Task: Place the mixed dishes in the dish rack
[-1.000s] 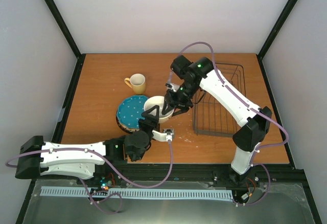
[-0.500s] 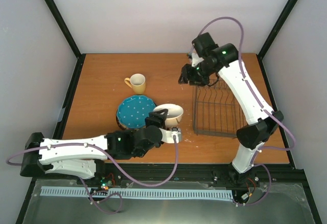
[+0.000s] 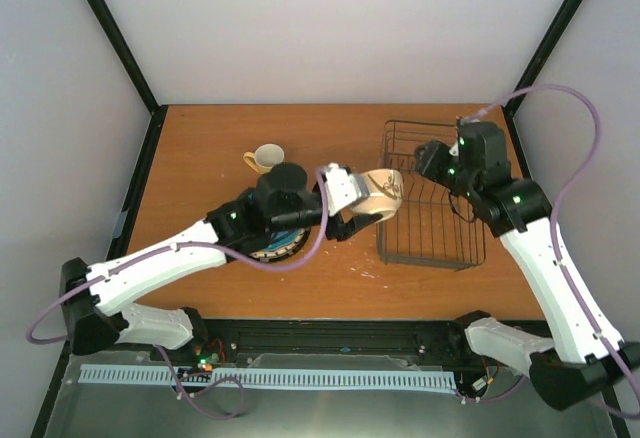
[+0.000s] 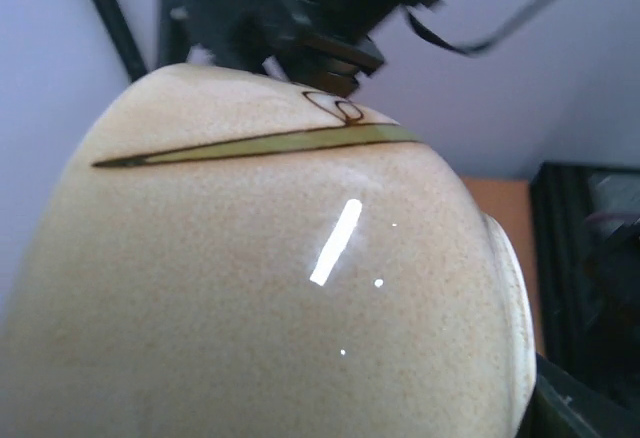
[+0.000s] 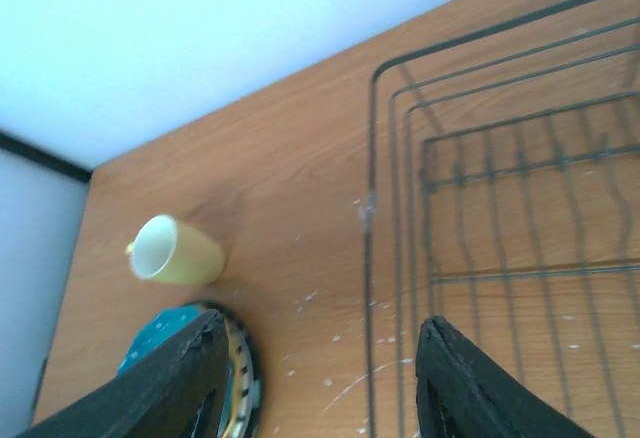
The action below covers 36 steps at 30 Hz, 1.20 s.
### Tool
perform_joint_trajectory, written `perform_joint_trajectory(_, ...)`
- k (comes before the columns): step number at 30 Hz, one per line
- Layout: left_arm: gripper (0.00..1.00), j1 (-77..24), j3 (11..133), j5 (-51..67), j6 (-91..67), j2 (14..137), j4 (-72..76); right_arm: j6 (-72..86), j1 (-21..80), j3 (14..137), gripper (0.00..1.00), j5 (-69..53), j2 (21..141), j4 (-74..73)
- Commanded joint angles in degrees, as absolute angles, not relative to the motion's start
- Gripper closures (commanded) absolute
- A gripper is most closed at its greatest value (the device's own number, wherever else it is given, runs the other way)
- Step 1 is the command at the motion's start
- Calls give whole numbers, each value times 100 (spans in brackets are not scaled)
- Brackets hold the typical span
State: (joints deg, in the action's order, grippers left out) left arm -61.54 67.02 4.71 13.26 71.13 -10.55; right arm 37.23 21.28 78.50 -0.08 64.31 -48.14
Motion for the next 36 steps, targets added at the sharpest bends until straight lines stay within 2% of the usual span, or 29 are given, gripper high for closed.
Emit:
perform_joint_trajectory(1, 99, -5210, 6944, 3406, -654, 7522, 495, 4024, 1991, 7137, 48, 1354, 5542, -3959)
perform_joint_trajectory(8, 99, -4316, 6951, 6071, -4060, 9048, 3818, 4446, 1875, 5993, 47, 2188, 4435, -3446)
perform_joint_trajectory(13, 99, -4333, 7736, 7161, -5861, 10317, 4802, 4442, 1756, 5991, 46, 2151, 4445, -3555)
perform_joint_trajectory(15, 99, -4374, 8008, 7243, -5699, 10512, 4146, 4439, 1717, 6037, 45, 2213, 4415, -3564)
perform_joint_trajectory(19, 99, -4587, 9313, 7137, -3715, 10942, 725, 4382, 1666, 6127, 45, 2409, 4309, -3563)
perform_joint_trajectory(21, 99, -4682, 9922, 6990, -2944, 11241, -384, 4369, 1646, 6189, 45, 2503, 4287, -3629)
perform_joint_trajectory(31, 99, -4823, 11244, 6528, -1658, 12517, -2864, 4392, 1626, 6185, 45, 3121, 3845, -3767)
perform_joint_trajectory(36, 99, -4890, 11489, 6083, -1155, 12885, -3559, 4217, 1621, 6326, 44, 3334, 3781, -3822)
